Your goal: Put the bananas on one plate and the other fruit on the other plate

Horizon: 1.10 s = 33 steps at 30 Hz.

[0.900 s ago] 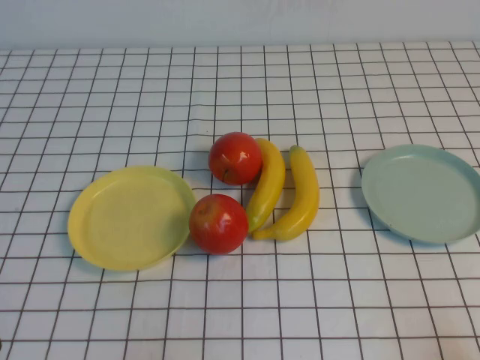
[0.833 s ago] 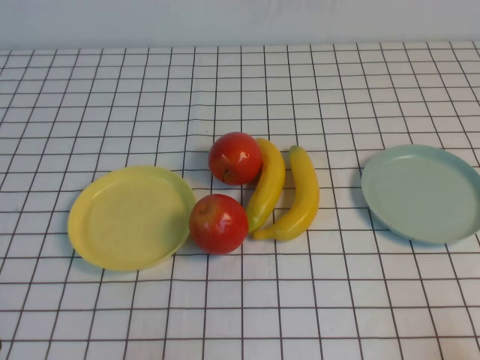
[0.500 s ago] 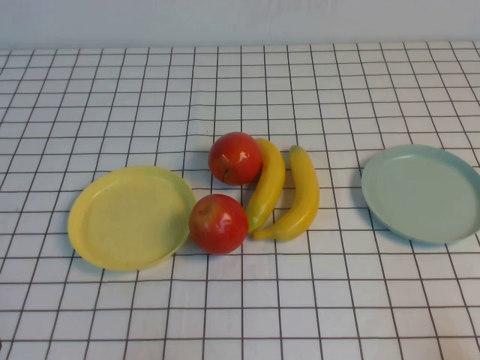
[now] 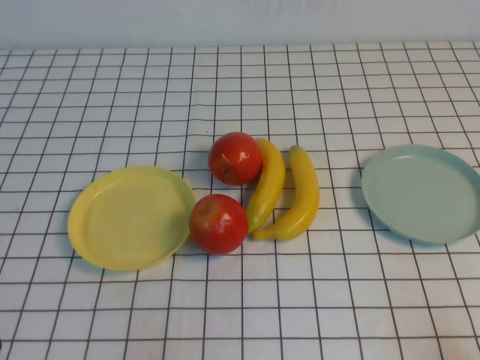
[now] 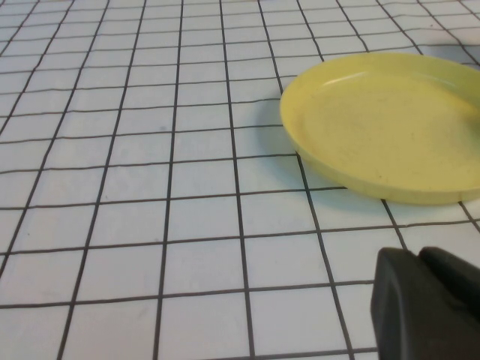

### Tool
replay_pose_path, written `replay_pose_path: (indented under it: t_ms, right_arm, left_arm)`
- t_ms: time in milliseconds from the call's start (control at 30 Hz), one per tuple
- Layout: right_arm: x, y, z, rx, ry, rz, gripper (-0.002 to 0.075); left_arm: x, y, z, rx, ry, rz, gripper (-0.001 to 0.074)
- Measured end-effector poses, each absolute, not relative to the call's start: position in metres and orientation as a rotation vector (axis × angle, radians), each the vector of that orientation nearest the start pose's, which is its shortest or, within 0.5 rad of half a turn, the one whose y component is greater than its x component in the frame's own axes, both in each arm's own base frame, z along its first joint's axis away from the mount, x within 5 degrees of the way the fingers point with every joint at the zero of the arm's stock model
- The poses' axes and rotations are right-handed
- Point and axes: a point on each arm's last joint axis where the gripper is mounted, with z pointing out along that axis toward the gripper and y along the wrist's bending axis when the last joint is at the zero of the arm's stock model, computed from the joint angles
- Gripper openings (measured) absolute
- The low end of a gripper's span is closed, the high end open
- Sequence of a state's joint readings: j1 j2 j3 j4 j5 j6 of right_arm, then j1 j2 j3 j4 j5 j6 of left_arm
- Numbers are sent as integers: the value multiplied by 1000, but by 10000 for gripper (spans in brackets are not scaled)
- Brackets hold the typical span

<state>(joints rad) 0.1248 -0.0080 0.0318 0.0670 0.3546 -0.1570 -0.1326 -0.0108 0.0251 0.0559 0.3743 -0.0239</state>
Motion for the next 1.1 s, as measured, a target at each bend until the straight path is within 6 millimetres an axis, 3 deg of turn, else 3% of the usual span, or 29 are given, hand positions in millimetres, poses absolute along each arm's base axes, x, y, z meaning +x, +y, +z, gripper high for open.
replay_pose_path:
  t_ms: [867, 1100]
  right_arm:
    - [53, 9, 171, -219, 1848, 43, -15]
    - [53, 9, 171, -219, 1848, 43, -15]
  left_arm:
    - [53, -3, 172, 170, 1862, 1, -4]
    - [56, -7, 190, 66, 1665, -128, -4]
